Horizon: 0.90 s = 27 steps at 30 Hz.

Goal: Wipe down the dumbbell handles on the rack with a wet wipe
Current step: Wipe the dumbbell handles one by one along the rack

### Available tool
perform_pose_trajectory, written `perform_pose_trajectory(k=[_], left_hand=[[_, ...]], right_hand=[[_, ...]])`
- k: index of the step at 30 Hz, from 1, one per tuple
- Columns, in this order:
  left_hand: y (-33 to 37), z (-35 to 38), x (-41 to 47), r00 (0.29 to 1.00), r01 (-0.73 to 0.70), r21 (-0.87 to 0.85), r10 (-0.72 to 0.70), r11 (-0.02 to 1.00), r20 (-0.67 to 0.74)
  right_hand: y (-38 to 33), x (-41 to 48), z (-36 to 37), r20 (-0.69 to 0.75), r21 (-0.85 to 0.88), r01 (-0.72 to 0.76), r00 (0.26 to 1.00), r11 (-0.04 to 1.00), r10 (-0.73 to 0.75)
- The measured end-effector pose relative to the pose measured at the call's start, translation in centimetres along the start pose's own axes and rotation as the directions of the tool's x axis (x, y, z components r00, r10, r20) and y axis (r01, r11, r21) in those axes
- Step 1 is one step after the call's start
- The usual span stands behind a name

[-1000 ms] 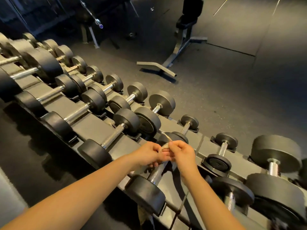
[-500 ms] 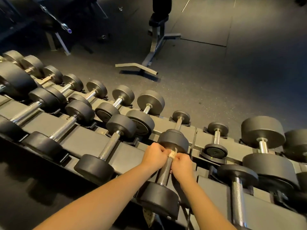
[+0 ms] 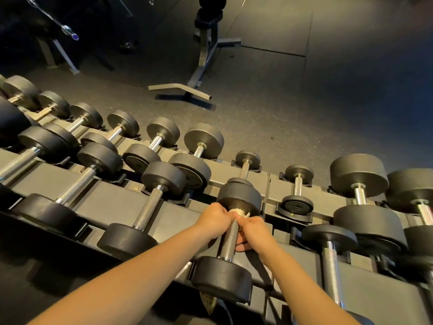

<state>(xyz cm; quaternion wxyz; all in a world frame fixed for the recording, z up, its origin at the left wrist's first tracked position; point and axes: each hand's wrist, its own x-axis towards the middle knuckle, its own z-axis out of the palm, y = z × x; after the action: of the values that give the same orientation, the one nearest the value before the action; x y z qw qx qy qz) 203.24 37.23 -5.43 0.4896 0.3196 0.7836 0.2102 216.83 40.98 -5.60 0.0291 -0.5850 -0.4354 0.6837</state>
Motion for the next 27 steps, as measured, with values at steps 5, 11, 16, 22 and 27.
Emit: perform_pose_trajectory(k=[5, 11, 16, 22, 27], left_hand=[[-0.8, 0.8, 0.1, 0.995, 0.07, -0.333, -0.091, 0.94, -0.048], [-1.4, -0.8, -0.9, 0.99, 0.045, -0.03, -0.04, 0.999, 0.137], [-1.3, -1.7, -0.4, 0.999, 0.04, -0.179, -0.043, 0.983, -0.014], [-2.2, 0.5, -1.1, 1.0, -0.019, -0.405, 0.016, 0.914, -0.011], [-3.2, -1.5, -1.0, 0.952, 0.19, -0.32, -0.095, 0.928, 0.29]], right_hand=[[-0.4, 0.6, 0.7, -0.09, 0.166, 0.046, 0.995, 0.985, -0.031], [-0.9, -0.4, -1.3, -0.007, -0.488, 0.091, 0.994, 0.868, -0.109], [-1.4, -0.3, -1.7, 0.103, -0.264, 0.032, 0.995, 0.964, -0.005], [0.4, -0.6, 0.4, -0.036, -0.145, 0.099, 0.994, 0.984, -0.105], [0.1, -1.9, -0.3, 0.031, -0.446, 0.057, 0.998, 0.893, -0.049]])
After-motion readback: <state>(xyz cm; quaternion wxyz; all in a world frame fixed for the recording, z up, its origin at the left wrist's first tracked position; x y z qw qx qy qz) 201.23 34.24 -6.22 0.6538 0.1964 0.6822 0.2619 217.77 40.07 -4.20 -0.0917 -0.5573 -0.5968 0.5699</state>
